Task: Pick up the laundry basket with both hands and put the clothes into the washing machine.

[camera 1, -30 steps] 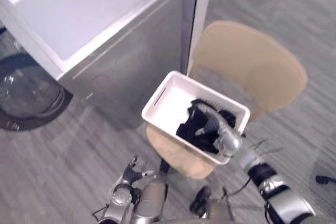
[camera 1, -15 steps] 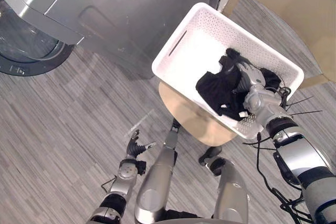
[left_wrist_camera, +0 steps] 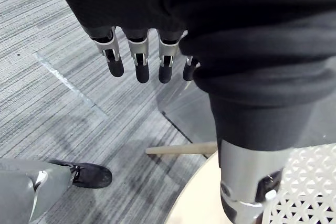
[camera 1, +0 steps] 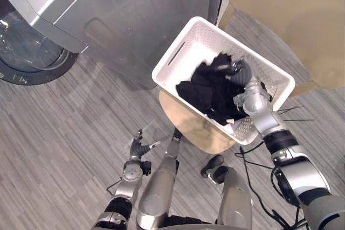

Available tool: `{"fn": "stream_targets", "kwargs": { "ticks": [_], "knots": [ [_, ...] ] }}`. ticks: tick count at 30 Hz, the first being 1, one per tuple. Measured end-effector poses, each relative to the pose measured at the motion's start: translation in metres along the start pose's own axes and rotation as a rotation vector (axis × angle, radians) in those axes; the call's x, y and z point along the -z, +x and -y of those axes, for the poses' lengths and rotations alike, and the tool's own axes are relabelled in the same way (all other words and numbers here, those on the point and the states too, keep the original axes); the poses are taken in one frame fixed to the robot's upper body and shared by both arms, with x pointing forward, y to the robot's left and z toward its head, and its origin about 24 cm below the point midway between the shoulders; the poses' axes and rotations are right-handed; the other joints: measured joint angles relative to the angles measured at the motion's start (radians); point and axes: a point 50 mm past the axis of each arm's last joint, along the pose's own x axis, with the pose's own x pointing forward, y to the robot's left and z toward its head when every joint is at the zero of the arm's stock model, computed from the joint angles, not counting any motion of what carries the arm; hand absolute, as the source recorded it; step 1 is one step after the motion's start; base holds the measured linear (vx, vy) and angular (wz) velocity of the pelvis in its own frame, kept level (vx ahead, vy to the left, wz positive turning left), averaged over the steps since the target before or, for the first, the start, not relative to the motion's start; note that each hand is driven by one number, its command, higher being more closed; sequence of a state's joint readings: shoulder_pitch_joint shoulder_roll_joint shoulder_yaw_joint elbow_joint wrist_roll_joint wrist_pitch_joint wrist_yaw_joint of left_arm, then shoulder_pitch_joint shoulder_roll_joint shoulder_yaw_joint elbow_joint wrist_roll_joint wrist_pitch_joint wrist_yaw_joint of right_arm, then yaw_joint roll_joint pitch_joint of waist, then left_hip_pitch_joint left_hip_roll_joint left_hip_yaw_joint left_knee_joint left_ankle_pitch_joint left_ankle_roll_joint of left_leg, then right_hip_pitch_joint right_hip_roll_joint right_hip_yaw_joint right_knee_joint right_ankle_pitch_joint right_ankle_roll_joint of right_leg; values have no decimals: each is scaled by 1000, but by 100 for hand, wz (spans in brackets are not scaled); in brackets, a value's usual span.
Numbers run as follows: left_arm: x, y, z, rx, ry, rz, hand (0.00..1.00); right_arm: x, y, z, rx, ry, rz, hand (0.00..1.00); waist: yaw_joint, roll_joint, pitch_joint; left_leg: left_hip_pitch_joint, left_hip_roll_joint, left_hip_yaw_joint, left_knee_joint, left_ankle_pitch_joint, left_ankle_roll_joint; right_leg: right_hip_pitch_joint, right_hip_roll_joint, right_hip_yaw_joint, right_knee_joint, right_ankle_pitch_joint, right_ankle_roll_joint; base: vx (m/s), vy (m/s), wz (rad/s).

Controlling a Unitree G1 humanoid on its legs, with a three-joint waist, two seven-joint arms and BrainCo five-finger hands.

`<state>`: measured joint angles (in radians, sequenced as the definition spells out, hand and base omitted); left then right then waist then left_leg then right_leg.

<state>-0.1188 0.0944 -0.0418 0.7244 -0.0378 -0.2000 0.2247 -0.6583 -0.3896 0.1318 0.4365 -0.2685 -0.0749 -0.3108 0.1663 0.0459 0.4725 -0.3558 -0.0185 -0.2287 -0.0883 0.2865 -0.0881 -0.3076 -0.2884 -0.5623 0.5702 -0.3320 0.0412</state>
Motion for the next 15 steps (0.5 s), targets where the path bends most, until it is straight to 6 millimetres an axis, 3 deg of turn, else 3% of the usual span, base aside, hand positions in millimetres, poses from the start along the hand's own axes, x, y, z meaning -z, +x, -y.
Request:
{"fn": "stream_targets", "kwargs": {
  "ticks": [3,7,11,15],
  "knots": [
    [23,-12,-13,-30,17,-73,0,-8,-16,-3,53,154,31,100,-22,-27,-26,24,9,4,-4,-8,-4,28,14,3,-20,2,4,-52,-36,-8],
    [60,-33,-24,-46,53,-223,0,-1,-56,-22,40,362,-29,100,-42,-73,-112,72,20,12,-4,-27,-2,104,45,-5,-92,23,18,30,-41,-3],
    [74,-43,-32,-74,49,-272,0,-3,-74,-31,11,519,-47,100,-39,-76,-178,117,38,46,-4,-52,4,153,78,24,-168,58,22,15,-16,-26],
    [90,-56,-40,-103,46,-341,0,-25,-83,-50,-66,693,-15,100,-41,-80,-216,175,53,144,-3,-85,17,168,96,125,-202,91,21,-19,3,-80]
  ]
}}
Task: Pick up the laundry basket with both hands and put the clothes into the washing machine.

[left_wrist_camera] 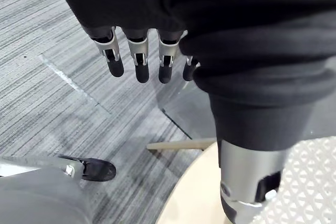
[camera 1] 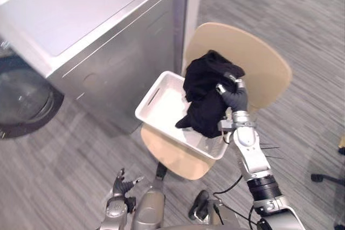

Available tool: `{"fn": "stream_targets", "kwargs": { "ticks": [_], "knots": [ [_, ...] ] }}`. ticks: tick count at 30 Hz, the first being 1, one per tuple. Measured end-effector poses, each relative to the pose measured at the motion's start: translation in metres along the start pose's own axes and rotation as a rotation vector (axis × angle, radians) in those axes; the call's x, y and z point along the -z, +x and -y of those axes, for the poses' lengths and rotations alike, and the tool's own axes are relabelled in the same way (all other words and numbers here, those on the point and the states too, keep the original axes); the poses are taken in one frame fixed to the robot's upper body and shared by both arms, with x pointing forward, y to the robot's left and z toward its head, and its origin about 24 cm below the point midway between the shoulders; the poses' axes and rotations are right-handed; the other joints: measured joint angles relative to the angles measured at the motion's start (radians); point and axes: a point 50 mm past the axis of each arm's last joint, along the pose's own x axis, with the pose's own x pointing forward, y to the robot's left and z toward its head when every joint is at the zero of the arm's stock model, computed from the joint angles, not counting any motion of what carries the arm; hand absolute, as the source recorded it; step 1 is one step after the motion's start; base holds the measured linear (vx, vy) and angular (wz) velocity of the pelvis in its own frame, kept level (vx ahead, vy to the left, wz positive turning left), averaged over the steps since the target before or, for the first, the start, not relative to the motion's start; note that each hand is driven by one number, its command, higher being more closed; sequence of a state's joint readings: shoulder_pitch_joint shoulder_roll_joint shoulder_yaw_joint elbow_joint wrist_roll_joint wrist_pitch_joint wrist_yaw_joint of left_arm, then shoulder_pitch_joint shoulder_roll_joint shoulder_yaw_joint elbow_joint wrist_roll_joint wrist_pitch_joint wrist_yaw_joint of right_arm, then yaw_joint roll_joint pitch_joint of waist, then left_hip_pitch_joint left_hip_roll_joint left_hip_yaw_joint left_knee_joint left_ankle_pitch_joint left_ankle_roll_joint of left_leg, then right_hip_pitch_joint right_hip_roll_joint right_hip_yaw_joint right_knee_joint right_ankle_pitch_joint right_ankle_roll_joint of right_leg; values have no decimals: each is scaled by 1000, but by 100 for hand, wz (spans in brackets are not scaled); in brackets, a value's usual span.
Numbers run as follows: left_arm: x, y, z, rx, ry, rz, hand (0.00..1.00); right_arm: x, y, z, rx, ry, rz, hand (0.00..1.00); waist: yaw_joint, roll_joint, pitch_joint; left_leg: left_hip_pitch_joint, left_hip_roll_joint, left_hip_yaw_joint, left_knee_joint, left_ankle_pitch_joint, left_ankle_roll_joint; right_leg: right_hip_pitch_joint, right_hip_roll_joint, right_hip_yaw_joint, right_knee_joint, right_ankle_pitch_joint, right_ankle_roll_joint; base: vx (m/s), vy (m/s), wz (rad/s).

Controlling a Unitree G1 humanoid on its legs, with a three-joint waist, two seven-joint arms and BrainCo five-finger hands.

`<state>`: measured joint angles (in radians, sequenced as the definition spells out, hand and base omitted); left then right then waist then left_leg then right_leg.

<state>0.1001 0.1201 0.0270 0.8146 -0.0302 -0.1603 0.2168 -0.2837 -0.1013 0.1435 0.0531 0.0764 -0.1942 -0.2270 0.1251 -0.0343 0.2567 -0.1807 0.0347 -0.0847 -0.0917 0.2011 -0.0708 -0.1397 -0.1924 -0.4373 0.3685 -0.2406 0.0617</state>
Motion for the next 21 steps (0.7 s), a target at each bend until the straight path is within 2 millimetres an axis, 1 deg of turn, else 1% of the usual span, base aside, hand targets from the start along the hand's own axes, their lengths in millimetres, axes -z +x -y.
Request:
{"fn": "stream_targets", "kwargs": {
  "ticks": [1,2,3,4,5,6,7,8,9,10,11,12,13,14,15,16,17,18,19,20,21],
  "knots": [
    [0,0,0,1,0,1,0,-3,-5,-1,-3,33,10,100,-7,0,0,8,-15,2,18,-15,2,1,-14,15,32,-7,8,-4,7,-12],
    [-1,1,1,2,0,4,0,-4,-7,1,6,47,14,100,-12,0,0,5,-21,-6,39,-25,4,1,-16,27,57,-13,16,-12,-16,31],
    [-2,1,1,2,0,8,0,-4,-11,3,21,78,12,100,-32,2,-1,-1,-40,-39,79,-41,8,5,-21,80,104,-13,17,-5,-14,78],
    [-5,2,0,0,1,15,0,-7,-13,7,40,105,23,100,-40,2,-1,-4,-44,-70,109,-53,10,17,-11,141,130,-15,21,-9,-27,90],
    [-6,3,0,-1,-2,19,0,-11,-12,8,50,115,41,100,-38,2,-1,-6,-45,-84,115,-54,11,23,-2,169,134,-16,23,-22,-39,93],
    [-9,4,0,-3,-4,26,0,-24,-10,7,54,142,100,100,-37,1,-4,-19,-48,-111,122,-59,17,32,15,216,131,-29,43,-54,-75,72],
    [-10,5,0,-8,-9,30,0,-36,-7,3,49,169,156,100,-29,-2,-6,-32,-52,-122,128,-59,17,30,22,260,145,-56,59,-67,-85,75],
    [-10,5,0,-12,-14,28,0,-45,-3,-2,43,195,205,100,-27,-9,-10,-43,-58,-123,137,-56,15,32,24,295,159,-83,56,-93,-120,52],
    [-9,4,-2,-19,-18,28,0,-54,1,-10,32,226,246,100,-18,-17,-21,-59,-67,-129,150,-54,11,37,32,319,136,-108,48,-113,-164,43],
    [-10,3,0,-24,-39,35,0,-66,6,-21,-10,274,298,100,0,-8,-32,-89,-62,-143,167,-45,-1,49,54,322,80,-132,23,-129,-182,41],
    [-11,0,4,-29,-71,42,0,-74,7,-27,-41,292,335,100,2,23,-41,-110,-37,-172,164,-28,-16,49,89,298,53,-112,7,-150,-190,46],
    [-12,-3,7,-39,-94,54,0,-80,7,-34,-69,313,360,100,2,37,-48,-127,-15,-201,153,-9,-29,46,118,275,36,-101,-7,-163,-200,59],
    [-14,-7,7,-46,-110,73,0,-85,5,-38,-89,329,377,100,2,46,-49,-131,11,-229,127,18,-26,45,150,241,30,-91,-25,-211,-275,63],
    [-17,-11,9,-53,-142,98,0,-87,4,-39,-100,327,386,100,2,56,-49,-129,34,-230,82,53,23,44,182,214,24,-76,-55,-188,-245,58],
    [-20,-14,10,-52,-160,114,0,-87,4,-38,-101,322,389,100,1,61,-51,-118,44,-222,36,56,84,45,194,197,7,-62,-73,-208,-224,107],
    [-34,-15,17,-16,-158,171,0,-88,2,-32,-93,306,394,100,-15,65,-50,-143,64,-78,11,-130,284,59,182,128,-64,-15,-91,-242,-118,134],
    [-48,-15,21,4,-165,226,0,-89,4,-27,-84,286,404,100,-29,48,-41,-186,48,-18,104,-173,216,56,148,90,-94,2,-100,-266,-97,135],
    [-55,-16,21,8,-174,261,0,-88,5,-25,-77,281,402,100,-25,44,-39,-201,41,12,185,-158,193,53,131,80,-94,10,-104,-272,-90,93],
    [-62,-21,17,-2,-187,303,0,-87,4,-25,-81,280,395,100,-31,50,-43,-190,35,71,369,-156,172,57,102,54,-100,27,-106,-191,-94,63],
    [-67,-25,14,-10,-195,335,0,-85,2,-25,-79,279,389,100,-43,60,-49,-160,44,102,462,-193,127,67,94,34,-109,34,-110,-152,-80,65],
    [-71,-27,12,-13,-202,362,0,-84,1,-25,-80,279,383,100,-50,65,-52,-136,56,122,499,-220,94,75,94,20,-115,40,-111,-141,-8,70]
  ]
}}
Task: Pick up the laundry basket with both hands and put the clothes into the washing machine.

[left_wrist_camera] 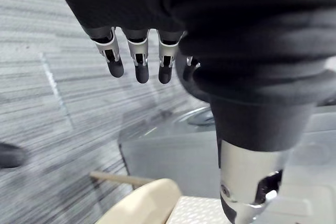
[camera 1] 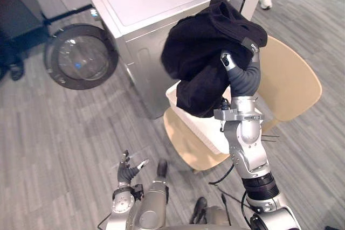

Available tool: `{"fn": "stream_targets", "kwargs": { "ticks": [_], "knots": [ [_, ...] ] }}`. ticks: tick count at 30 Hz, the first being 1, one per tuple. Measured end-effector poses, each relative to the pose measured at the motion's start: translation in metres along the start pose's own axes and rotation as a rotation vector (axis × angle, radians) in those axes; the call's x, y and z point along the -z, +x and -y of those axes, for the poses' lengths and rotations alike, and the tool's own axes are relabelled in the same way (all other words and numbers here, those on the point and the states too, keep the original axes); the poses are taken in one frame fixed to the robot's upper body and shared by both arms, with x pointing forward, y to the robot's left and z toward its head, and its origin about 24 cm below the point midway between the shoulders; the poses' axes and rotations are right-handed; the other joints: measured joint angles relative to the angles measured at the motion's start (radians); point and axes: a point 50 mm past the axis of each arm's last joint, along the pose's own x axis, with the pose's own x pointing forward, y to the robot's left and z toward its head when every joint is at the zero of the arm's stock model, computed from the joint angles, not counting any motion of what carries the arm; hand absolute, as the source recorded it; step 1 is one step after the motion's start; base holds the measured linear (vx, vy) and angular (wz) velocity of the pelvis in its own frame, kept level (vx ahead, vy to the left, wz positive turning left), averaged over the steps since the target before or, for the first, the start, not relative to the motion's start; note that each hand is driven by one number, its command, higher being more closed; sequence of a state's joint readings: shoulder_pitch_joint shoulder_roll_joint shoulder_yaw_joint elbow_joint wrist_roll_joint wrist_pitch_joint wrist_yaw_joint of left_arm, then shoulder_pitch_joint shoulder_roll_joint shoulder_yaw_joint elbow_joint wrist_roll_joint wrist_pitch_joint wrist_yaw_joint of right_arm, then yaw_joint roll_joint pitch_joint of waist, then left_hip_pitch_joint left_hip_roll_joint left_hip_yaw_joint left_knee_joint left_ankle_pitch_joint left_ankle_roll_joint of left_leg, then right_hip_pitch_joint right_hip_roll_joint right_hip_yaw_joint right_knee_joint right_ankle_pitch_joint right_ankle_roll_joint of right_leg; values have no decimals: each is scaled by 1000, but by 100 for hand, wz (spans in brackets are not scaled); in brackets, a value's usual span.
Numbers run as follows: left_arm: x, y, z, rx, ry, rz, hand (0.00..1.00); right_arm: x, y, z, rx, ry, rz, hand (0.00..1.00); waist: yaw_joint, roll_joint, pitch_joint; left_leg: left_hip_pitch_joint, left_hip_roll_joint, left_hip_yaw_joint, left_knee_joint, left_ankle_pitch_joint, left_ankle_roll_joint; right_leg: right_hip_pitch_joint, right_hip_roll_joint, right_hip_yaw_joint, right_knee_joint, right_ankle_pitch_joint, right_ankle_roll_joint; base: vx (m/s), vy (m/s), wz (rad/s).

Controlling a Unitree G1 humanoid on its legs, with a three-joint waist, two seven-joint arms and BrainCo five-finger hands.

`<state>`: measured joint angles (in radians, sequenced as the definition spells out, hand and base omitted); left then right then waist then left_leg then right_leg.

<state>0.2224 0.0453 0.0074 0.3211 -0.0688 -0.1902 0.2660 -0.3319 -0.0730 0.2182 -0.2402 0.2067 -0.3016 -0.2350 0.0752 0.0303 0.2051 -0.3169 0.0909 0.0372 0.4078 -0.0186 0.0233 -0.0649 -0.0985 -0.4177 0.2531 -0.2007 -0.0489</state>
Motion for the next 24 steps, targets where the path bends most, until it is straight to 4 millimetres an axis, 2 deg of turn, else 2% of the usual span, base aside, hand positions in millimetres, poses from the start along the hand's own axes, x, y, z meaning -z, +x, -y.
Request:
{"fn": "stream_targets", "kwargs": {
  "ticks": [1,2,3,4,5,6,8,10,12,15,16,20,24],
  "knots": [
    [-13,2,2,7,-17,64,0,-2,-3,4,10,-6,1,100,-13,12,-9,66,17,31,25,-66,-38,9,-5,-35,-11,9,0,-161,24,81],
    [-27,3,9,31,-34,127,0,-4,-4,6,11,-11,10,100,-19,17,-14,133,32,56,-24,-89,-61,8,-7,-64,-26,23,2,-154,40,85],
    [-35,4,14,51,-44,164,0,-4,-4,5,7,-12,9,100,-28,23,-20,163,32,60,-79,-92,-70,9,-1,-81,-41,36,3,-112,54,89],
    [-47,2,25,97,-62,219,0,-4,-5,5,-7,-6,5,100,-40,42,-35,220,37,51,-225,-74,-89,9,14,-115,-70,56,13,-82,66,70],
    [-55,2,33,126,-70,252,0,-3,-6,5,-10,6,-2,100,-39,50,-39,243,39,46,-286,-69,-98,9,20,-130,-78,65,15,-97,114,69],
    [-67,1,45,176,-79,302,0,0,-10,4,-11,26,-24,100,-31,43,-41,272,44,46,-348,-44,-132,9,20,-138,-83,79,20,-89,149,36],
    [-76,-5,55,223,-87,344,0,8,-18,-9,-51,99,-76,100,-29,24,-53,280,28,47,-358,-34,-120,17,7,-129,-91,92,35,-66,147,14],
    [-86,-13,67,281,-76,397,0,14,-28,-37,-169,237,-131,100,-34,11,-72,296,10,52,-367,-27,-109,44,5,-118,-140,128,50,-53,140,-7],
    [-93,-16,79,336,-83,431,0,19,-37,-59,-261,324,-179,100,-34,7,-94,295,0,53,-379,-17,-94,47,5,-111,-170,151,54,-45,106,-6],
    [-104,-23,103,442,-89,476,0,39,-58,-89,-378,460,-337,100,-34,6,-116,311,-10,54,-407,2,-82,66,9,-109,-215,182,58,-27,60,0],
    [-111,-23,109,467,-88,500,100,47,-67,-96,-415,498,-403,100,-35,6,-117,317,-12,53,-417,9,-80,73,10,-109,-225,189,57,-32,29,1],
    [-124,-19,119,474,-42,558,100,60,-81,-103,-427,620,-526,100,-36,3,-128,332,-19,49,-467,44,-78,76,20,-109,-252,211,53,-46,11,0],
    [-119,-15,121,461,4,547,100,63,-86,-98,-409,696,-564,100,-50,0,-141,332,-19,49,-480,51,-78,77,27,-109,-260,218,51,-8,1,0]
  ]
}}
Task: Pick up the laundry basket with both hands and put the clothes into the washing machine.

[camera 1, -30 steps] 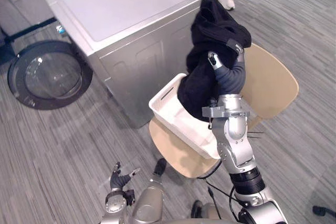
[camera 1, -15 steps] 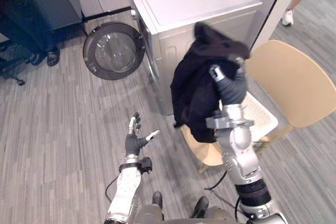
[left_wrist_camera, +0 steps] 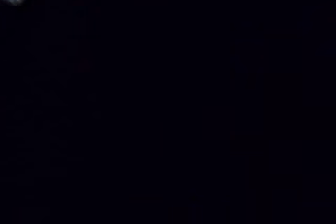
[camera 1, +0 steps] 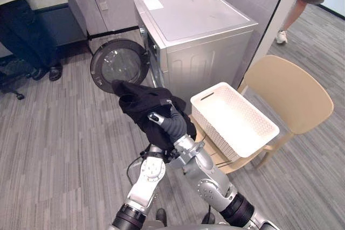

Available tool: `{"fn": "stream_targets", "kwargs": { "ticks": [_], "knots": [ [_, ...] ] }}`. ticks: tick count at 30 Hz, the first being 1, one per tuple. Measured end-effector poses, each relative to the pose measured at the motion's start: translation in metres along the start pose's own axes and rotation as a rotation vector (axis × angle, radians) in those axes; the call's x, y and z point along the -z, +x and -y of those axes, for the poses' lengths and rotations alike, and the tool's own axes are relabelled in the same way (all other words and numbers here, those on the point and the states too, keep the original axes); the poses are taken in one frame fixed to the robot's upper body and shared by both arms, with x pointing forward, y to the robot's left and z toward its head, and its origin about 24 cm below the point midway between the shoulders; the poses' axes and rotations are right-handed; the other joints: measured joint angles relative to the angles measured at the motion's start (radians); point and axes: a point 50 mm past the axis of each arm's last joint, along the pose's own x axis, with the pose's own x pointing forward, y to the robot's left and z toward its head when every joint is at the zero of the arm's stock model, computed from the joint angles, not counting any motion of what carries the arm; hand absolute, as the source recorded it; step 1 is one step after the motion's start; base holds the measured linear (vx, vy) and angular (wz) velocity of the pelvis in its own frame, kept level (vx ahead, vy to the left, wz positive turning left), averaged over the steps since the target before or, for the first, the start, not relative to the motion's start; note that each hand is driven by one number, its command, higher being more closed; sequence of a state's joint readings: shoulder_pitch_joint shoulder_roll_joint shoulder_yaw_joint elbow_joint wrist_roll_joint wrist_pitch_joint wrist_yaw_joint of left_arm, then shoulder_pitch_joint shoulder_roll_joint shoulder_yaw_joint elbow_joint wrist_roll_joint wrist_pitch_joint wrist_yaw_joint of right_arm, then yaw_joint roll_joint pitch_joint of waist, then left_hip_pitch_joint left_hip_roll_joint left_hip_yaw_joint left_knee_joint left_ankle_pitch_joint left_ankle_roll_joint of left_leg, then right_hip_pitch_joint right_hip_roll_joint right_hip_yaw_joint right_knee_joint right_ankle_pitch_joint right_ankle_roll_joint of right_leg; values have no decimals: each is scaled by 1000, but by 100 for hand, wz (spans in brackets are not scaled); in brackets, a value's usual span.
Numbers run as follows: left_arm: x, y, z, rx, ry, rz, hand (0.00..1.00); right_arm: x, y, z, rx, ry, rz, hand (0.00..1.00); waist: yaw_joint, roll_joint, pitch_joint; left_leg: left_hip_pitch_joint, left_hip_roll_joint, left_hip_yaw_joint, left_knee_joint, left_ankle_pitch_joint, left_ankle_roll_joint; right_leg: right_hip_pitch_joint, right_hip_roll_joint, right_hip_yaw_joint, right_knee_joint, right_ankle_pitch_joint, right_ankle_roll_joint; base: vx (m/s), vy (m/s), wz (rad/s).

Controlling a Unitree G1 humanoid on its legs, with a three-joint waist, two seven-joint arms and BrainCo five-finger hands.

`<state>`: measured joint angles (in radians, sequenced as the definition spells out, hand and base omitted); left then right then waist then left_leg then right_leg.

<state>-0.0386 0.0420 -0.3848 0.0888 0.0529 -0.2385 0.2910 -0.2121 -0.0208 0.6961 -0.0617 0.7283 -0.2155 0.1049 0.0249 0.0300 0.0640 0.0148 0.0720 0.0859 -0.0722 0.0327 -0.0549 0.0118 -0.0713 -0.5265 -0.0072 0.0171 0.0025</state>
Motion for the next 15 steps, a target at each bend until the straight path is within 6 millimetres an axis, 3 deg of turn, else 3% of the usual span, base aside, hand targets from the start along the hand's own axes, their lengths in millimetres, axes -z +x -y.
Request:
{"fn": "stream_targets", "kwargs": {
  "ticks": [1,6,11,14,15],
  "knots": [
    [1,0,0,0,4,-6,100,3,-4,1,5,24,-13,0,-8,-2,-7,0,0,1,-2,0,0,2,1,1,-1,0,0,0,0,0],
    [5,-2,-5,-6,19,-25,100,10,-17,5,11,35,-39,0,-12,-11,-22,1,0,5,-16,0,0,2,8,6,-19,10,0,29,11,-3],
    [20,-18,-26,-107,21,-106,100,12,-29,13,54,-185,-84,0,-6,-13,-20,-27,-3,-16,-10,0,0,-8,7,-10,-22,10,0,30,13,15],
    [24,-22,-39,-184,11,-128,100,-4,-41,39,218,-409,-59,0,4,-13,-4,-127,-11,-77,43,6,1,-41,-4,-80,-14,7,3,-18,8,82],
    [24,-22,-41,-199,-8,-129,100,-14,-48,53,296,-504,-47,0,17,-12,6,-155,-1,-30,33,-4,44,-55,-21,-119,-5,3,1,-27,46,90]
  ]
}}
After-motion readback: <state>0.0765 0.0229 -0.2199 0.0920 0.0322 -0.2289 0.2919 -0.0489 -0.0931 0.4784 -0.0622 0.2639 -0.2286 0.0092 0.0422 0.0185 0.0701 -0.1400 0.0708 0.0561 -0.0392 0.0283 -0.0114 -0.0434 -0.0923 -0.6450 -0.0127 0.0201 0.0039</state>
